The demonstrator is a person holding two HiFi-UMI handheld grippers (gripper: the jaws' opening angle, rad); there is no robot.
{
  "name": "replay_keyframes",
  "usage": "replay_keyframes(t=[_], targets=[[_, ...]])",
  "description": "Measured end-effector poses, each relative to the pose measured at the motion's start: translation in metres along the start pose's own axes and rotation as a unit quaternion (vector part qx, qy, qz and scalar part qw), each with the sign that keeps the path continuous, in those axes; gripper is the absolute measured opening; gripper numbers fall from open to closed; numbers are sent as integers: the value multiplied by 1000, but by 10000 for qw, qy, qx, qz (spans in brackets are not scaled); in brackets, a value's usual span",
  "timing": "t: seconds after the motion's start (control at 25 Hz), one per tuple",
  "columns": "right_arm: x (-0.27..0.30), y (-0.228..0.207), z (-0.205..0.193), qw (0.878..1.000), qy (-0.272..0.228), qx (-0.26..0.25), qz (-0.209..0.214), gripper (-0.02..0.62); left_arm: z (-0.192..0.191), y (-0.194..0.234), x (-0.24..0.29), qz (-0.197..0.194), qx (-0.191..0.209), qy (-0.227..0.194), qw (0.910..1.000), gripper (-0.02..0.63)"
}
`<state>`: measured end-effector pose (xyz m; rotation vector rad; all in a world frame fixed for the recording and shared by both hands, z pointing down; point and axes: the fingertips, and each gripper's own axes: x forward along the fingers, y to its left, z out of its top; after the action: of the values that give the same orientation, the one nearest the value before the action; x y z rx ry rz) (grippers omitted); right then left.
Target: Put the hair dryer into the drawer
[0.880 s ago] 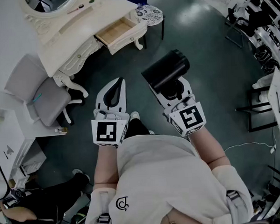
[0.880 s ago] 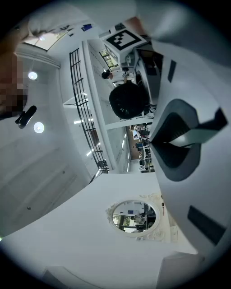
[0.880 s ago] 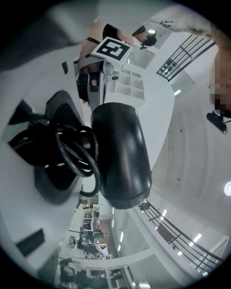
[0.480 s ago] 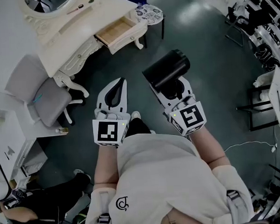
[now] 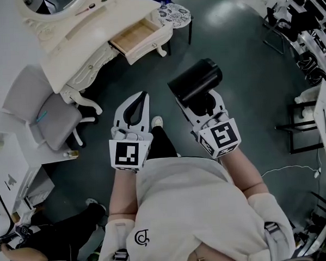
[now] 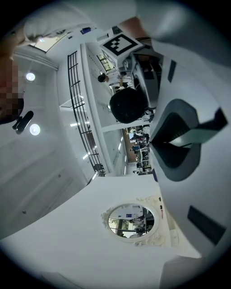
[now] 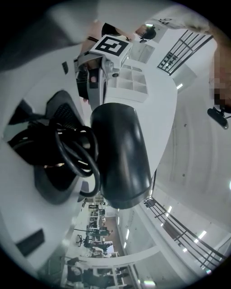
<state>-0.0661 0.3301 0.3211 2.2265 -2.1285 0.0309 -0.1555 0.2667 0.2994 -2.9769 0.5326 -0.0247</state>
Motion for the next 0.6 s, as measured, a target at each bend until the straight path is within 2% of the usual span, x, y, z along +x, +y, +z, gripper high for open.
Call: replay_keyframes(t=[0.32, 0.44, 0.6], targets=[[91, -38, -12, 9998, 209, 16, 10, 244, -22, 69, 69, -5, -219, -4, 9998, 14], [140, -52, -10, 9997, 240, -82, 30, 244, -23, 107, 103, -4, -309, -110, 9995, 14], [212, -74, -10, 9995, 299, -80, 66, 244, -33, 165, 153, -18, -314, -50, 9995, 14]])
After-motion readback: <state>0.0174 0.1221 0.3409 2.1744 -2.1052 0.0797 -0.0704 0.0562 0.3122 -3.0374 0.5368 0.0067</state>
